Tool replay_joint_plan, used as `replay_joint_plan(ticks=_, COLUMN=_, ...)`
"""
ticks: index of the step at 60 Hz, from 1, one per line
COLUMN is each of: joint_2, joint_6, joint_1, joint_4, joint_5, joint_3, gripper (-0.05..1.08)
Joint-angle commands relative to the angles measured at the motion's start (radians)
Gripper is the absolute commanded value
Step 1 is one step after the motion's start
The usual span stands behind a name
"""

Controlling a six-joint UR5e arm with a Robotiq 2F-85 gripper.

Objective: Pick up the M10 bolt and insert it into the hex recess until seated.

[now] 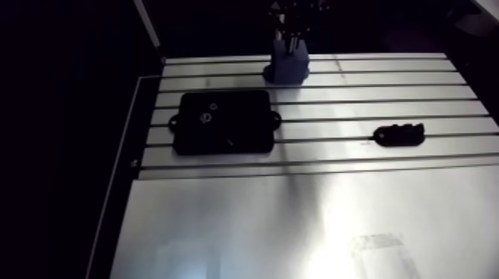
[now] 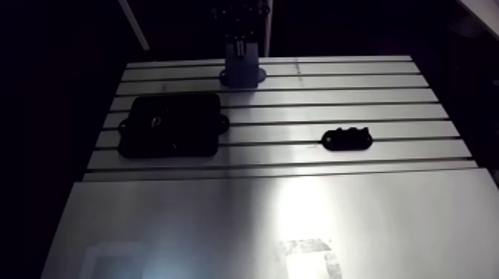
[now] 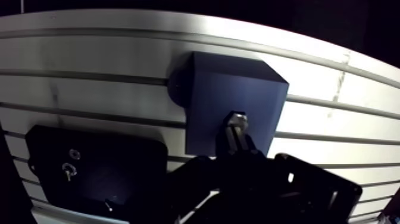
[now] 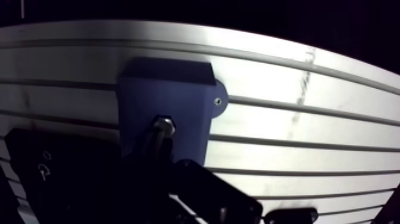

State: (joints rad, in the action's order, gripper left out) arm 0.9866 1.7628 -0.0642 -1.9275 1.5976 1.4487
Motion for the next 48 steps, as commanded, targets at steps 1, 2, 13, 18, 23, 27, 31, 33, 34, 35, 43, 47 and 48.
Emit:
replay_joint_plan(ticks=1, joint_2=0.0, joint_6=0.001, joint_1=0.0, joint_4=0.0, joint_5=0.0, joint_3=0.0, gripper=1.08)
replay_joint_plan(ticks=2, joint_2=-0.001, joint_6=0.001, joint_1=0.0, joint_4=0.0, joint_5=0.0, joint_3=0.0, gripper=1.08)
replay_joint_plan(ticks=13, joint_2=0.0, joint_6=0.002, joint_1=0.0, joint_4=0.0, joint_5=0.0, joint_3=0.0, gripper=1.08)
replay_joint_plan(ticks=18, joint_2=-0.001, joint_6=0.002, joint_1=0.0, joint_4=0.0, joint_5=0.0, joint_3=0.0, gripper=1.08)
replay_joint_plan(ticks=23, joint_2=0.0, joint_6=0.002, joint_1=0.0, joint_4=0.0, joint_5=0.0, joint_3=0.0, gripper=1.08)
replay_joint_plan(ticks=27, joint_2=0.0, joint_6=0.002, joint_1=0.0, joint_4=0.0, joint_5=0.0, joint_3=0.0, gripper=1.08)
replay_joint_plan(ticks=31, joint_2=0.0, joint_6=0.002, joint_1=0.0, joint_4=0.0, joint_5=0.0, joint_3=0.0, gripper=1.08)
replay_joint_plan(ticks=33, joint_2=0.0, joint_6=0.002, joint_1=0.002, joint_4=0.0, joint_5=0.0, joint_3=0.0, gripper=1.08)
replay_joint_plan(ticks=34, joint_2=0.0, joint_6=0.003, joint_1=0.003, joint_4=0.0, joint_5=0.0, joint_3=0.0, gripper=1.08)
replay_joint_plan(ticks=35, joint_2=0.0, joint_6=0.003, joint_1=0.003, joint_4=0.0, joint_5=0.0, joint_3=0.0, gripper=1.08)
replay_joint_plan(ticks=43, joint_2=0.0, joint_6=0.005, joint_1=0.003, joint_4=0.0, joint_5=0.0, joint_3=-0.001, gripper=1.08)
replay_joint_plan(ticks=47, joint_2=-0.001, joint_6=0.008, joint_1=0.003, joint_4=0.0, joint_5=0.0, joint_3=0.0, gripper=1.08)
replay_joint_plan(ticks=48, joint_2=-0.001, joint_6=0.008, joint_1=0.003, joint_4=0.0, joint_5=0.0, joint_3=-0.001, gripper=1.08)
